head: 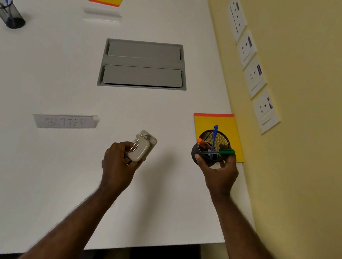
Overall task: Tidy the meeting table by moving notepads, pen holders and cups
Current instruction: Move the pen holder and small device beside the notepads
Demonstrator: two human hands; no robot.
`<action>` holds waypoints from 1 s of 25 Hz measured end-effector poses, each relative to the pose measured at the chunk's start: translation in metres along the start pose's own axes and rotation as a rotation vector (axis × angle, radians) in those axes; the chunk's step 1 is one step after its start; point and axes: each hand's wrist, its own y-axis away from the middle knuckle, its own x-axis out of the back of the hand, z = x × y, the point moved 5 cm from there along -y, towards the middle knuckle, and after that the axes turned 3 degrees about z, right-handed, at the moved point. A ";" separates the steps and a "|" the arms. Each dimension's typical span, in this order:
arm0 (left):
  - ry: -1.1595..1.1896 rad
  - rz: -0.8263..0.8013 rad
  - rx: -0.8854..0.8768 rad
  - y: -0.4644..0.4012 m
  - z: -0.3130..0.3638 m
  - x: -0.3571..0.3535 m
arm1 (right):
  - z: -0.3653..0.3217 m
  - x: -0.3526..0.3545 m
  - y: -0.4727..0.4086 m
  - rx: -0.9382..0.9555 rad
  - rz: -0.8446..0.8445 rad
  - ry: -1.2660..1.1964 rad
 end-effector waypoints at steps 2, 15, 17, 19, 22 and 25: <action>0.017 0.009 0.030 -0.011 -0.003 -0.005 | 0.001 -0.009 -0.018 -0.006 0.012 -0.011; 0.012 0.097 0.217 -0.062 -0.021 -0.048 | 0.031 -0.098 -0.191 -0.049 0.031 -0.098; 0.004 0.096 0.226 -0.066 -0.024 -0.055 | 0.038 -0.109 -0.212 -0.058 0.039 -0.112; -0.005 0.098 0.228 -0.070 -0.027 -0.062 | 0.047 -0.119 -0.231 -0.066 0.043 -0.129; -0.018 0.096 0.226 -0.074 -0.029 -0.072 | 0.059 -0.132 -0.256 -0.070 0.050 -0.134; -0.026 0.094 0.227 -0.076 -0.032 -0.079 | 0.067 -0.143 -0.276 -0.083 0.043 -0.120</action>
